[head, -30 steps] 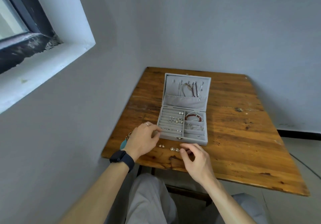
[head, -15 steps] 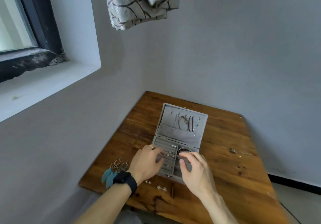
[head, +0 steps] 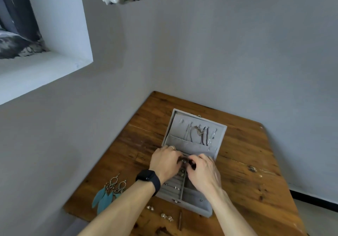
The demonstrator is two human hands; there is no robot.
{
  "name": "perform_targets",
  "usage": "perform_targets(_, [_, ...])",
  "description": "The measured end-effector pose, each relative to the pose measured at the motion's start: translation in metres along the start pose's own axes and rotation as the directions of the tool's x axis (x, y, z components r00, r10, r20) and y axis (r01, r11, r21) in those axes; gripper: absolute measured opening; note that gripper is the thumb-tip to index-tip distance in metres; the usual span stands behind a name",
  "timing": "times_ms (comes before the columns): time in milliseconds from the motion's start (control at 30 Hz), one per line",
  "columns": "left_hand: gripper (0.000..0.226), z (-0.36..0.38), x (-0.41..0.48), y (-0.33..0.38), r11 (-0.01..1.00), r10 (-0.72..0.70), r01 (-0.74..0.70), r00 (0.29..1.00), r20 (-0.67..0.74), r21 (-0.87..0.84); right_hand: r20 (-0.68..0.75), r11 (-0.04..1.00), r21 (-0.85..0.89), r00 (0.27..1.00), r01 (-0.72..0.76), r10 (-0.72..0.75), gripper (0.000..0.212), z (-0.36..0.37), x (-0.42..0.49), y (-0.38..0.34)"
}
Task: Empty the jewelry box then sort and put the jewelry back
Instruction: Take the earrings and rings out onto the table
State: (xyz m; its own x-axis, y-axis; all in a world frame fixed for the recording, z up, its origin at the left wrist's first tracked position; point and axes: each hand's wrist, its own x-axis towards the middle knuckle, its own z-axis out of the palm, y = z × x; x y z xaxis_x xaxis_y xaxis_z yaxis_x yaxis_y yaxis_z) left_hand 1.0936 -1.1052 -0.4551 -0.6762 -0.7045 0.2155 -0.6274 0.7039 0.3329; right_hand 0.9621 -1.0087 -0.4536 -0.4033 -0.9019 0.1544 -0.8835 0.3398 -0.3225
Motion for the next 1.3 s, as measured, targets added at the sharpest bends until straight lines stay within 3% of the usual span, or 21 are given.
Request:
perform_targets(400, [0.024, 0.001, 0.001, -0.005, 0.999, 0.011, -0.011, 1.000, -0.008, -0.031, 0.018, 1.000, 0.012, 1.000, -0.014, 0.014, 0.025, 0.011, 0.012, -0.002])
perform_targets(500, [0.022, -0.006, -0.005, -0.006, 0.992, 0.010, -0.013, 1.000, -0.022, -0.123, -0.081, 0.979, 0.200, 0.995, -0.036, 0.053, 0.013, 0.001, 0.002, -0.004])
perform_targets(633, [0.018, -0.020, -0.029, -0.007, 0.967, 0.008, -0.029, 0.996, -0.085, -0.253, -0.162, 0.836, 0.542, 0.967, -0.080, 0.198, 0.008, -0.022, -0.050, -0.007])
perform_targets(767, [0.017, -0.025, -0.074, 0.002, 0.939, 0.054, -0.082, 0.994, -0.092, -0.333, -0.146, 0.738, 0.668, 0.957, -0.091, 0.251, 0.012, -0.021, -0.125, -0.002])
perform_targets(867, [0.017, -0.022, -0.108, 0.012, 0.934, 0.095, -0.115, 0.993, -0.074, -0.339, -0.111, 0.735, 0.665, 0.956, -0.132, 0.273, 0.012, -0.006, -0.167, 0.004])
perform_targets(1000, [0.016, -0.009, -0.141, 0.029, 0.970, 0.128, -0.137, 0.990, -0.060, -0.202, -0.096, 0.786, 0.599, 0.961, -0.153, 0.261, 0.014, 0.016, -0.193, 0.008])
perform_targets(1300, [0.014, 0.006, -0.162, 0.039, 0.999, 0.044, -0.044, 0.999, -0.032, 0.017, -0.133, 0.912, 0.399, 0.978, -0.098, 0.163, 0.013, 0.031, -0.187, 0.004])
